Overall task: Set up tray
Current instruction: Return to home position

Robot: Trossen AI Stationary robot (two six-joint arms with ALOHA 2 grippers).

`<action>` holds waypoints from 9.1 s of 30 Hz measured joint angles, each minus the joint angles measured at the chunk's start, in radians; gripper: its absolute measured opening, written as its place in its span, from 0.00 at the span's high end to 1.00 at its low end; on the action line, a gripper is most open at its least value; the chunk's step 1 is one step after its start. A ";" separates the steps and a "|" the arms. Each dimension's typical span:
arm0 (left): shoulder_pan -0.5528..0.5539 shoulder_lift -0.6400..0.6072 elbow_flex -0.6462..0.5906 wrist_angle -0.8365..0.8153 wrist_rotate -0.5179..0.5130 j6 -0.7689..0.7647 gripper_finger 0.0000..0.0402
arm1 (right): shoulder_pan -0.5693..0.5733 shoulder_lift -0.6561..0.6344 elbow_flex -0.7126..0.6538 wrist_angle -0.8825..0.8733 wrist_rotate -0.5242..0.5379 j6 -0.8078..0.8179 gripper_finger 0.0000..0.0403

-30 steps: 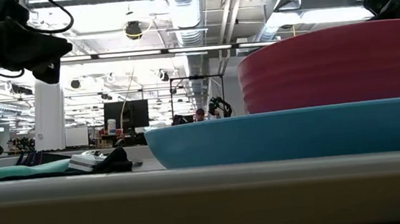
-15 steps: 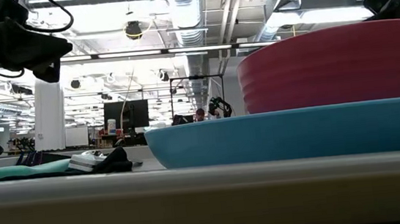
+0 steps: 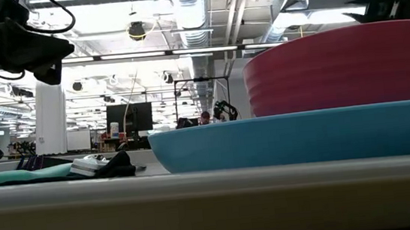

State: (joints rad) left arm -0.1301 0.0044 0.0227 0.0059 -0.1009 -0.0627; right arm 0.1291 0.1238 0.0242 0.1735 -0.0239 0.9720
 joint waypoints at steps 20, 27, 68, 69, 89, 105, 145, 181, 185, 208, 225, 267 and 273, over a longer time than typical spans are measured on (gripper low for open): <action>0.000 0.000 0.000 0.000 0.000 -0.001 0.90 | 0.014 0.639 0.392 -0.077 0.153 -0.115 0.87; 0.000 0.000 0.000 0.000 0.000 -0.001 0.90 | -0.006 1.108 0.755 -0.123 0.145 -0.074 0.87; 0.000 0.016 0.000 0.002 -0.001 -0.001 0.90 | 0.029 1.951 1.569 -0.498 -0.117 0.139 0.87; 0.000 0.016 0.000 0.002 -0.001 -0.001 0.90 | 0.024 1.956 1.570 -0.469 -0.134 0.128 0.87; 0.000 0.015 0.000 0.001 -0.001 -0.001 0.90 | 0.017 1.959 1.568 -0.500 0.028 0.088 0.72; 0.000 0.015 0.000 0.000 -0.001 -0.001 0.90 | 0.122 1.959 1.568 -0.569 0.110 0.364 0.76; 0.000 0.015 0.000 0.000 -0.001 -0.001 0.90 | 0.153 1.195 0.787 -0.096 0.224 -0.394 0.76; 0.000 0.015 0.000 0.000 -0.001 -0.001 0.90 | -0.002 0.311 0.050 0.268 -0.031 -0.692 0.76; 0.000 0.015 0.000 0.000 -0.001 -0.001 0.90 | -0.010 0.252 -0.002 0.279 -0.031 -0.686 0.76; 0.000 0.015 0.000 0.000 -0.001 -0.001 0.90 | -0.014 0.083 -0.012 -0.131 0.074 -0.985 0.76; 0.000 0.015 0.000 0.000 -0.001 -0.001 0.90 | -0.021 0.085 -0.003 -0.191 0.075 -1.104 0.76; 0.000 0.015 0.000 0.000 -0.001 -0.001 0.90 | -0.019 0.085 -0.002 -0.189 0.077 -1.103 0.76; 0.000 0.015 0.000 0.000 -0.001 -0.001 0.90 | -0.019 0.085 -0.002 -0.189 0.077 -1.103 0.76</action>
State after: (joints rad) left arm -0.1299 0.0196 0.0231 0.0063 -0.1017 -0.0635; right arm 0.1101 0.2089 0.0223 -0.0154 0.0528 -0.1310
